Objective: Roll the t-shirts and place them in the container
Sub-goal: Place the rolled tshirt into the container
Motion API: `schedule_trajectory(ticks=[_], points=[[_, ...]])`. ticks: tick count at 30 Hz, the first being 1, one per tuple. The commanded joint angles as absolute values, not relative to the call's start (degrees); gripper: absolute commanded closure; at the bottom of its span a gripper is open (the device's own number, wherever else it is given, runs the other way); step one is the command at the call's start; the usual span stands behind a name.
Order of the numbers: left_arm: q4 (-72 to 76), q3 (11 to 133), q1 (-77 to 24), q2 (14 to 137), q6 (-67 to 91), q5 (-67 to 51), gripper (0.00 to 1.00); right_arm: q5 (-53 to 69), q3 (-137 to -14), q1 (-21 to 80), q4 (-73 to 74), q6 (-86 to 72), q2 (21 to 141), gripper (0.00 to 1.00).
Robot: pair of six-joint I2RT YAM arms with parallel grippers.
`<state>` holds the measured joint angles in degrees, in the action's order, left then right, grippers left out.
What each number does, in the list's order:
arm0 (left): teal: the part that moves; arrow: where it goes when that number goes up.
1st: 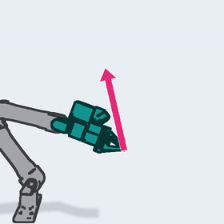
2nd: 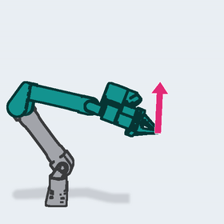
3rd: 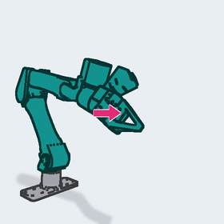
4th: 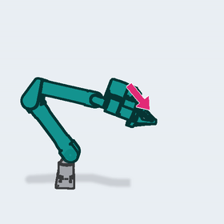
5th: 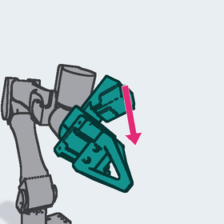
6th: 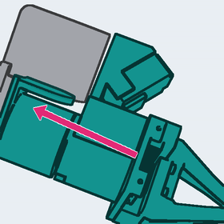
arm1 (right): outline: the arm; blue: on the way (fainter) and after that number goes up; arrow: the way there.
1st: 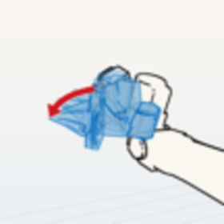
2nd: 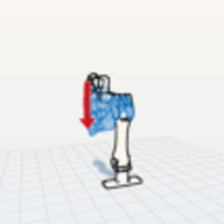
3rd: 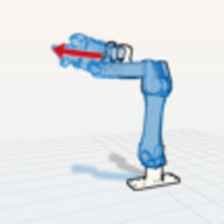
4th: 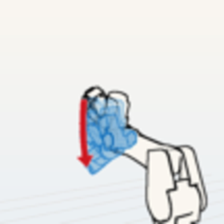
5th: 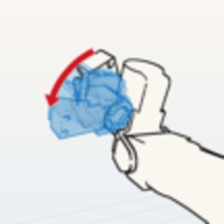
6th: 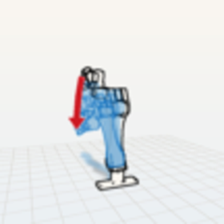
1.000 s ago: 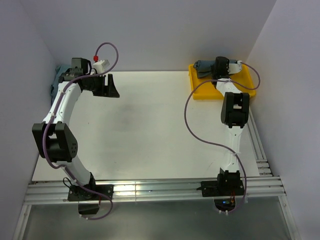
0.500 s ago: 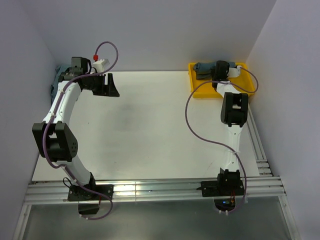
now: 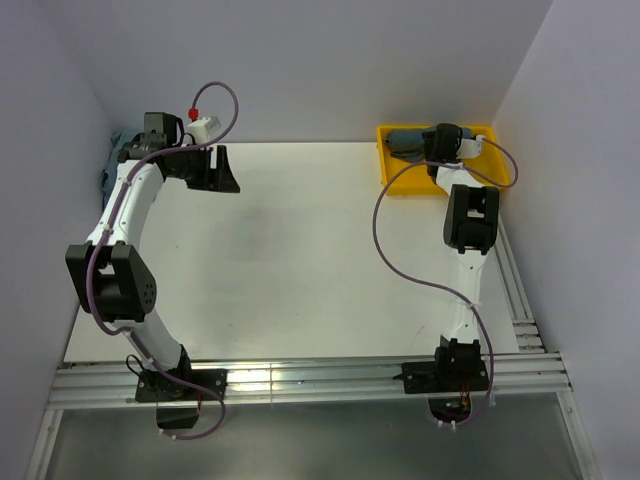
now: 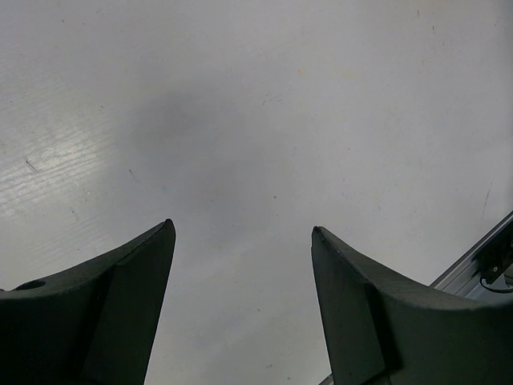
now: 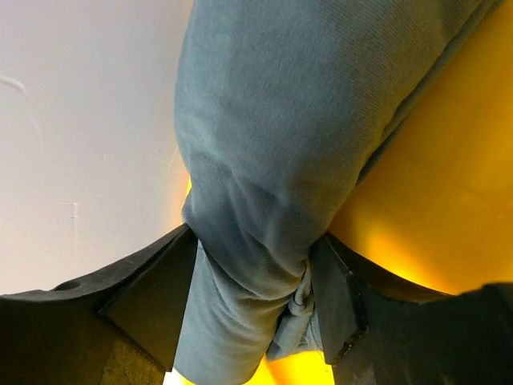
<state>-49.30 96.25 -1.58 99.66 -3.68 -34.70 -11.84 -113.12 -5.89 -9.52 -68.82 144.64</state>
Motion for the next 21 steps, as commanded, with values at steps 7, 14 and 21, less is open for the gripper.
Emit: schedule_trajectory(ticks=[7, 14, 21], points=[[-49.9, 99.4, -1.9, 99.9, -4.7, -36.6, 0.26, -9.1, -115.4, -7.6, -2.6, -73.1, 141.1, 0.32], [-50.2, 100.4, -1.9, 100.7, -4.8, -37.8, 0.26, -6.9, -116.8, -8.6, 2.3, -74.1, 140.0, 0.28], [-49.7, 100.2, -1.9, 100.8, -4.7, -38.7, 0.26, -4.9, -115.3, -9.1, 1.8, -74.3, 137.8, 0.24]])
